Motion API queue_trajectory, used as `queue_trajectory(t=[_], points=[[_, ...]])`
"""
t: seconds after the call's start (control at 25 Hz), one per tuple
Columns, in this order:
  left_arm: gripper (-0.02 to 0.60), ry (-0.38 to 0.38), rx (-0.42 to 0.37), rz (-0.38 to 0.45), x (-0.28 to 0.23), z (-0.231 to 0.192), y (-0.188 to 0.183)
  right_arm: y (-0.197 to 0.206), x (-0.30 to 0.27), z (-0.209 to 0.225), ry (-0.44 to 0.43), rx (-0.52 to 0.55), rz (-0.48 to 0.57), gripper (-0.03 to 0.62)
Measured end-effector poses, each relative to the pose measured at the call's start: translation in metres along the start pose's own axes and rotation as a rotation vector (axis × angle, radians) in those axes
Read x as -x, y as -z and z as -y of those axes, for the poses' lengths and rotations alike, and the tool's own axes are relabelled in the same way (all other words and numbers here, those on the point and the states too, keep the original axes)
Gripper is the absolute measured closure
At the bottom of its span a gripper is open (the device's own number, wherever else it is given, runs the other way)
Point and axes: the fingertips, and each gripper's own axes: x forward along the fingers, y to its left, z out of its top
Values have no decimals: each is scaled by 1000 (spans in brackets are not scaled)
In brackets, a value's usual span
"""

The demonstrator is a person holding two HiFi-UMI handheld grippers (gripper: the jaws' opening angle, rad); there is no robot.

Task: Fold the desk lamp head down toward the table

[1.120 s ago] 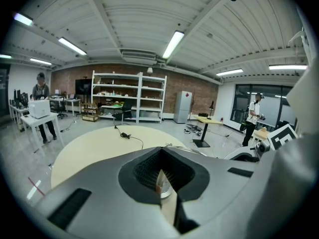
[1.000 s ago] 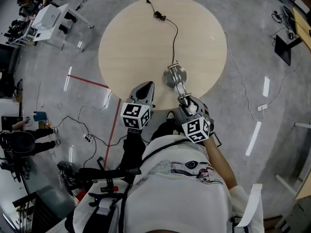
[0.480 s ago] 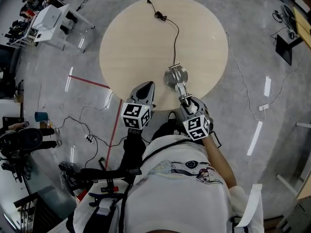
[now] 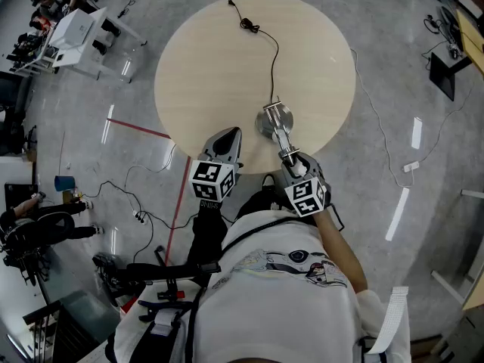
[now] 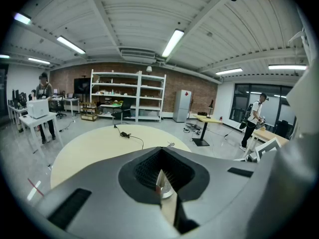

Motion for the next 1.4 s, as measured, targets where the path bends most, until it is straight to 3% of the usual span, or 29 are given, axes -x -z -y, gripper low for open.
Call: queue_trajectory(t=[0.48,0.76,0.92,1.16,1.4], points=[[581,-12,3,18,2,-5,-3,8,-8,5,-33,-40,-35,407],[581,-2,4,56,-3,-7,-13,3,20,20,-57,-29,-7,407],[581,10,-1,98,-7,-7,-28,-33,50,48,-4,-83,109,407],[581,-34,-66,247,-11,-9,-83,-116,95,106,113,-174,356,407],[581,-82,-120,341,-10,-14,-129,-177,138,161,261,-223,548,566]])
